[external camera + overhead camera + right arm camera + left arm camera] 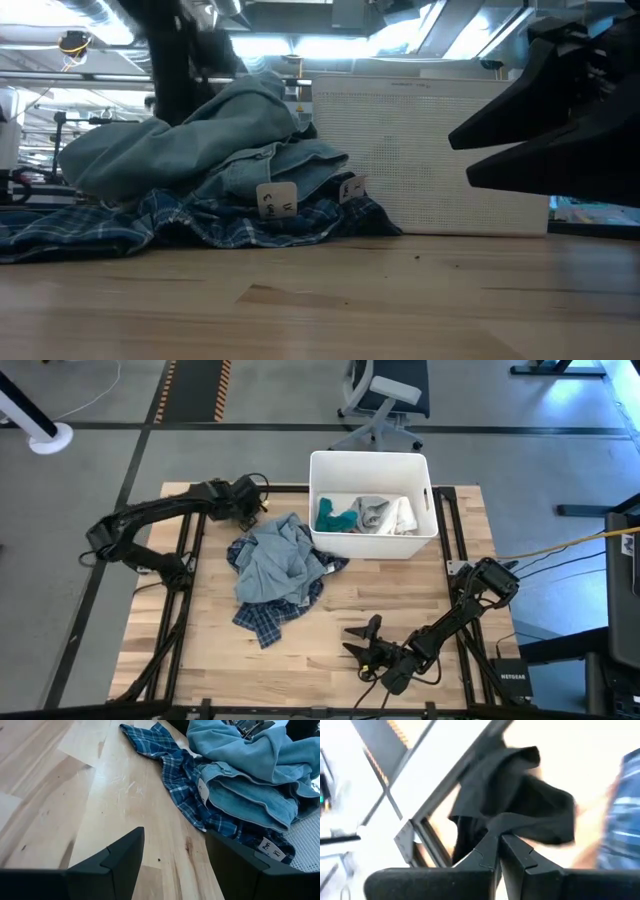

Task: Sort clothes
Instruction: Put the black boxer into the white laundry bin

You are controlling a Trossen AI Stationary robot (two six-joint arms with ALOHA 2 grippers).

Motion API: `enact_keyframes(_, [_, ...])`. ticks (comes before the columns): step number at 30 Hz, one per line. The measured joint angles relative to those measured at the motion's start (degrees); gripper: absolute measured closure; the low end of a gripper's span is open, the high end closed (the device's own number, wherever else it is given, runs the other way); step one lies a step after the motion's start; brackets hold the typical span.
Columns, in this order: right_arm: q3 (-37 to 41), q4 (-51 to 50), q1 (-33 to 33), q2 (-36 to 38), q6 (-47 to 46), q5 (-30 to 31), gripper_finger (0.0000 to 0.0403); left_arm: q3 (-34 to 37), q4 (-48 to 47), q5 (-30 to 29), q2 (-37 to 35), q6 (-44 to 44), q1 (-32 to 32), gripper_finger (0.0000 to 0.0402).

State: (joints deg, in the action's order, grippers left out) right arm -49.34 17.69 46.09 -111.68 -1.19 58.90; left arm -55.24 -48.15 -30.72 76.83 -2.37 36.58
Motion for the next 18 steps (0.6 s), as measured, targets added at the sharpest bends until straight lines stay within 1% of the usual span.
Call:
enact_keyframes(7, [0.0, 0.1, 0.0, 0.0, 0.0, 0.0, 0.0171, -8.7, -9.9, -0.2, -11.4, -3.6, -7.9, 0.0397])
enact_keyframes(12, [0.0, 0.4, 0.0, 0.0, 0.0, 0.0, 0.0171, -15.2, -17.2, -0.3, -18.0, -9.1, -14.8, 0.0399])
enact_keyframes(14, [0.0, 0.7, 0.0, 0.0, 0.0, 0.0, 0.0171, -16.9, -17.0, -0.1, -20.3, -10.7, -18.5, 0.0398])
enact_keyframes(18, [0.0, 0.7, 0.0, 0.0, 0.0, 0.0, 0.0171, -19.0, -13.0, 2.3, -23.2, -12.2, -25.3, 0.0399])
